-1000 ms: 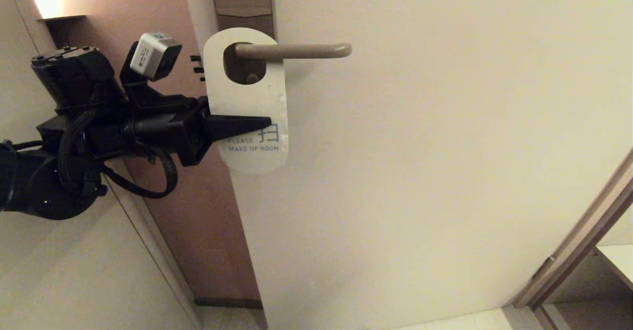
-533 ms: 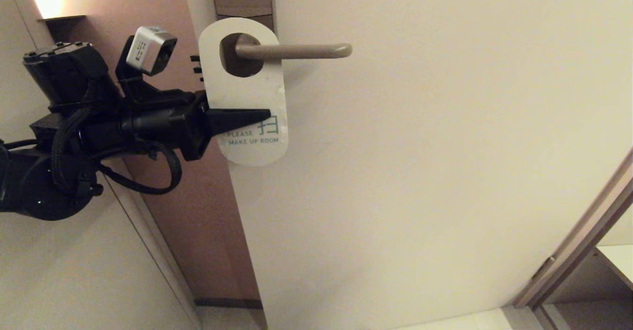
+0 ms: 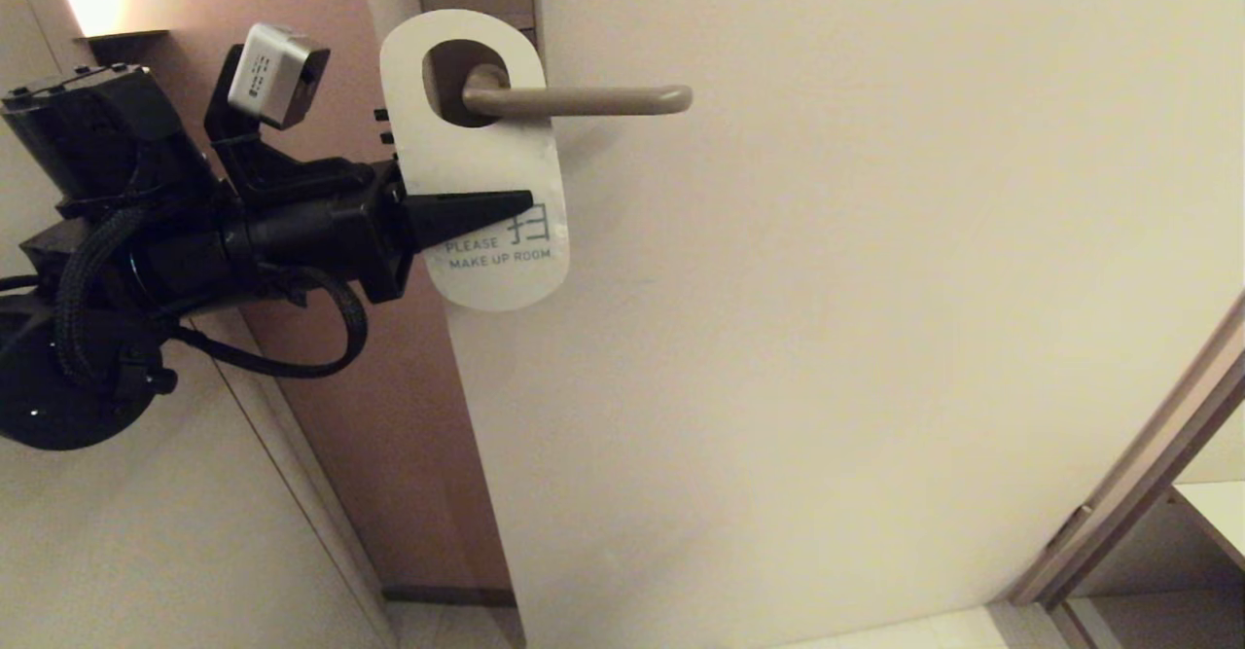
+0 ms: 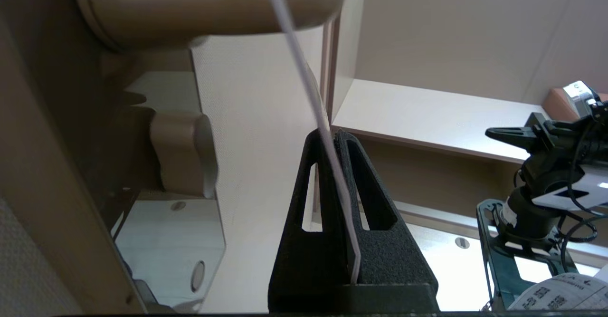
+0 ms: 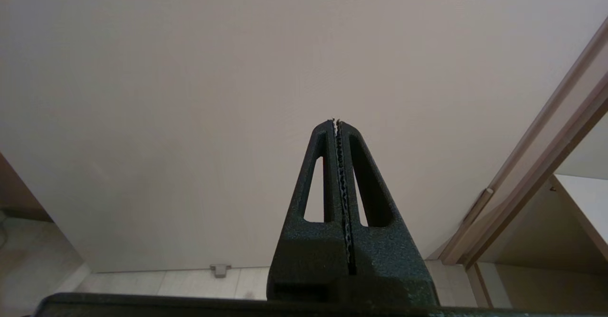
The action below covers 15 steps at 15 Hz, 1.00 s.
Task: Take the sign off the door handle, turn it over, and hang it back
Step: Take down the sign
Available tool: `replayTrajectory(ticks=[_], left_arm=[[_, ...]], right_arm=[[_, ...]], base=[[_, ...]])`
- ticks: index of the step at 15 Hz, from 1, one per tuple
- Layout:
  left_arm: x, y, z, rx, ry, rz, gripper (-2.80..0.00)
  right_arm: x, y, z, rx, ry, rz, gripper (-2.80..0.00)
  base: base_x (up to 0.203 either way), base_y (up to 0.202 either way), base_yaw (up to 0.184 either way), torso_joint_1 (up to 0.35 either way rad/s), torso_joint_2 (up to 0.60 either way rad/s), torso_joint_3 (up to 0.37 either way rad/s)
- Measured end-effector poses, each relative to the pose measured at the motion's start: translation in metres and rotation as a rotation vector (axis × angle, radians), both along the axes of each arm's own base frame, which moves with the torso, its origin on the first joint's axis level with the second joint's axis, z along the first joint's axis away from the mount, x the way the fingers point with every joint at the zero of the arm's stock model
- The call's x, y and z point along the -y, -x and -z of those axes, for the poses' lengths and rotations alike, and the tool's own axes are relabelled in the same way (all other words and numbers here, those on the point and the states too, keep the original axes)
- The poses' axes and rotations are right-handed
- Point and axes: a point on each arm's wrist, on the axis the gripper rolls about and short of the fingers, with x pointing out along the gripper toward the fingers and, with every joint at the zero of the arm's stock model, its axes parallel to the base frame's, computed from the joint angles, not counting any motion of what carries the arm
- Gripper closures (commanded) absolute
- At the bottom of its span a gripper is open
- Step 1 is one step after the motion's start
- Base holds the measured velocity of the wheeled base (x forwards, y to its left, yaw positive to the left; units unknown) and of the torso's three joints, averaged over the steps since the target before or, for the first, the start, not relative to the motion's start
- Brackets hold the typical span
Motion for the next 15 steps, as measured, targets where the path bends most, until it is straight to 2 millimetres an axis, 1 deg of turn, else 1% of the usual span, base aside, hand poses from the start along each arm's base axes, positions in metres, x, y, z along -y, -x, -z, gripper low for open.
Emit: replayTrajectory(ticks=[5, 7, 10, 15], left_arm=[[0.003, 0.018, 0.006, -0.025, 0.006, -0.058, 0.00], [0.003, 0.022, 0.007, -0.015, 0.005, -0.078, 0.00], [0.003, 0.020, 0.009, 0.001, -0.001, -0.105, 0.00], [0.008, 0.014, 0.014, 0.000, -0.003, -0.175, 0.00]], right_arm=[[0.000, 0.000, 0.000, 0.000, 0.000, 0.001, 0.00], [0.000, 0.000, 0.000, 0.000, 0.000, 0.000, 0.00], [0.000, 0.000, 0.000, 0.000, 0.000, 0.000, 0.00], [0.000, 0.000, 0.000, 0.000, 0.000, 0.000, 0.00]], base=[[0.000, 0.000, 0.000, 0.000, 0.00, 0.000], [0.000, 0.000, 0.000, 0.000, 0.00, 0.000], [0.000, 0.000, 0.000, 0.000, 0.00, 0.000], [0.000, 0.000, 0.000, 0.000, 0.00, 0.000]])
